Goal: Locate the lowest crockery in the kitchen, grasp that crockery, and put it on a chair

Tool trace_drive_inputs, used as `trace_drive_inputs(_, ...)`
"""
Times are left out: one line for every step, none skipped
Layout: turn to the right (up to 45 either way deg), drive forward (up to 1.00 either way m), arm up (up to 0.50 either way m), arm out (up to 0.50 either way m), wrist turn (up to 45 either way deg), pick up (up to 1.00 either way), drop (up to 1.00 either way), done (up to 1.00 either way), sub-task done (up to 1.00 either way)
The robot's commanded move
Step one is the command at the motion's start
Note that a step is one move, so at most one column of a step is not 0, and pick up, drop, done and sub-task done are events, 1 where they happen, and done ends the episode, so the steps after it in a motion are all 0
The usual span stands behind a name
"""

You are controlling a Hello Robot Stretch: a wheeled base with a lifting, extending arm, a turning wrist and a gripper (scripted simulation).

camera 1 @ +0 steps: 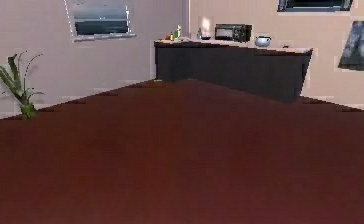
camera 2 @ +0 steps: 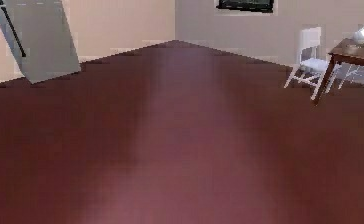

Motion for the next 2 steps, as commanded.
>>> trace_drive_inputs(0.0,1.00,0.00,0.00,0.0,0.00,0.00,0.00,0.00)
trace_drive_inputs(0.0,1.00,0.00,0.00,0.0,0.00,0.00,0.00,0.00)
